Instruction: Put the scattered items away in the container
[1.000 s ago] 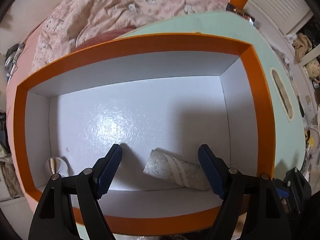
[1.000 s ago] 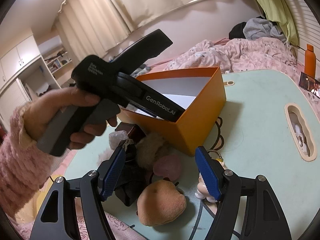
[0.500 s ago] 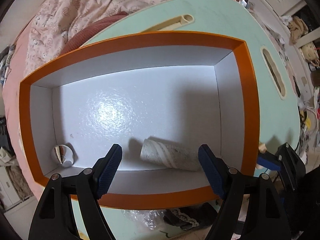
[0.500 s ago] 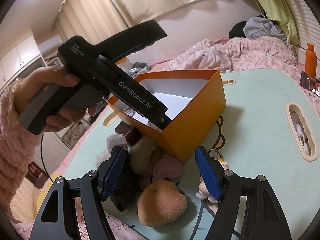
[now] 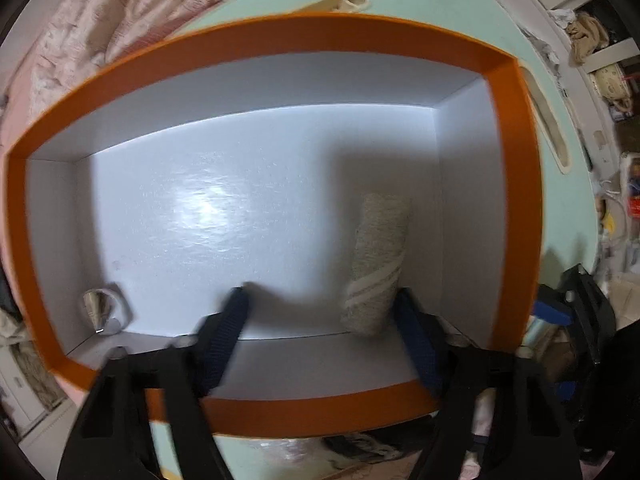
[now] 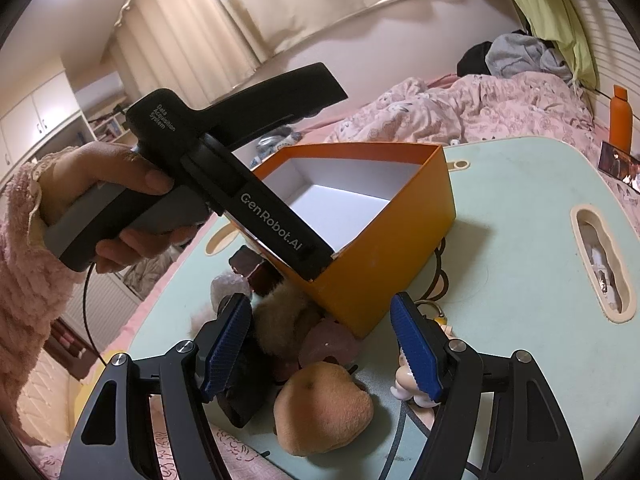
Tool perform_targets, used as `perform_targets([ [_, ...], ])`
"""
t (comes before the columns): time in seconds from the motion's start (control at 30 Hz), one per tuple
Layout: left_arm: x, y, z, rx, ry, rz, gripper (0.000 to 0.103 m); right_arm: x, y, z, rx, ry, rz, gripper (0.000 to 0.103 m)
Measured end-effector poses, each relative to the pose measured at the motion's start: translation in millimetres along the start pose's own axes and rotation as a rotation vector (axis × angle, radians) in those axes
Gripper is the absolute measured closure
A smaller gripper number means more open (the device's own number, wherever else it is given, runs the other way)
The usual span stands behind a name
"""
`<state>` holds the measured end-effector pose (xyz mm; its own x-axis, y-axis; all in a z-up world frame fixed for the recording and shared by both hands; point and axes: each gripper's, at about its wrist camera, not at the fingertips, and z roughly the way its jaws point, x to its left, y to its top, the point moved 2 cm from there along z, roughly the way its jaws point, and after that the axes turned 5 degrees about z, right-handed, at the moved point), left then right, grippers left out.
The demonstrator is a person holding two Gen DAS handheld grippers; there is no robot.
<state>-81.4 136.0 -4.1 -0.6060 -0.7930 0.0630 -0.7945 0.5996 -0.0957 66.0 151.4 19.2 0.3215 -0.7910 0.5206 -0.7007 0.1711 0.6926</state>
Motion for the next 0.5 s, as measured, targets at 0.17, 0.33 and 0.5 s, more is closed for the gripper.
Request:
perform_targets([
  [0.17, 5, -1, -8, -0.019, 0.014, -0.008, 0.074, 0, 0, 0, 0.003, 0.001, -0.001, 0.030],
  [0.33, -9, -3, -12, -0.038, 0.069, 0.037, 0.074, 0, -1, 0, 0.006, 0.000, 0.001, 0.030],
  [0.5, -20, -7, -13, -0.050, 0.091, 0.066, 0.074, -2, 1, 0, 0.006, 0.003, 0.006, 0.030],
])
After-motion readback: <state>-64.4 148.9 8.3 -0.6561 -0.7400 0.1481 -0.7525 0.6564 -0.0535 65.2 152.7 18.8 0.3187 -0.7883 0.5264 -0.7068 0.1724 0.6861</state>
